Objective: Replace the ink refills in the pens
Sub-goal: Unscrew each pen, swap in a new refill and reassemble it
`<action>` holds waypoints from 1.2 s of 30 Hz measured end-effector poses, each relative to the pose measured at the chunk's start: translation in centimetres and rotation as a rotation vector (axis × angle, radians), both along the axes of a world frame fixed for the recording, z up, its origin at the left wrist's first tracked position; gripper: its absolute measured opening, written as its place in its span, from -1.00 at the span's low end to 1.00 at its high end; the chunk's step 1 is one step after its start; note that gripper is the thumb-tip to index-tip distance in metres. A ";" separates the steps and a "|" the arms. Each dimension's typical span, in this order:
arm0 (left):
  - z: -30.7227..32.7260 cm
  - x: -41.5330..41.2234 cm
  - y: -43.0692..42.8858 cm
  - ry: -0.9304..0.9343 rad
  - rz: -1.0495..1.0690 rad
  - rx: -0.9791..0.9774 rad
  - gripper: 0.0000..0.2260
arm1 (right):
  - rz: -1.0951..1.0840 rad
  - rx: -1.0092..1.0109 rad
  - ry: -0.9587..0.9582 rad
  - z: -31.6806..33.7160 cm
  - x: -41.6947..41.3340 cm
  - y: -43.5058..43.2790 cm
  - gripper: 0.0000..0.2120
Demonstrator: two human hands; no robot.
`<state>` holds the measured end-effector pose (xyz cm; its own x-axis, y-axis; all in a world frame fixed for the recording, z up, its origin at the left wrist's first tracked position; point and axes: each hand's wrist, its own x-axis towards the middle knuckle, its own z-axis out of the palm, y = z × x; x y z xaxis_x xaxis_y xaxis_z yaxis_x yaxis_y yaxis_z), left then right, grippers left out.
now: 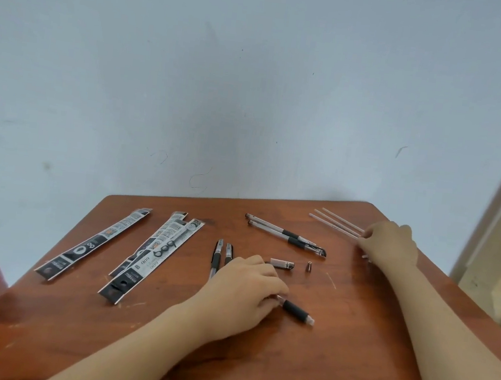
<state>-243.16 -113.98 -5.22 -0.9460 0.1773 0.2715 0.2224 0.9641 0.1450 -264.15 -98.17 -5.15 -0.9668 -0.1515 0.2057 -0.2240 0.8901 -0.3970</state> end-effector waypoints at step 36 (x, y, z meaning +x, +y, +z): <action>0.5 0.7 -10.9 -0.088 0.883 0.021 -0.77 | 1.109 0.280 0.147 0.8 13.6 -7.3 -0.54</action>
<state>-242.48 -124.84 -4.74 -0.7527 -0.6315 0.1860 -0.6145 0.7753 0.1459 -250.57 -105.50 -4.39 -0.2436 -0.9611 0.1304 -0.9659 0.2282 -0.1223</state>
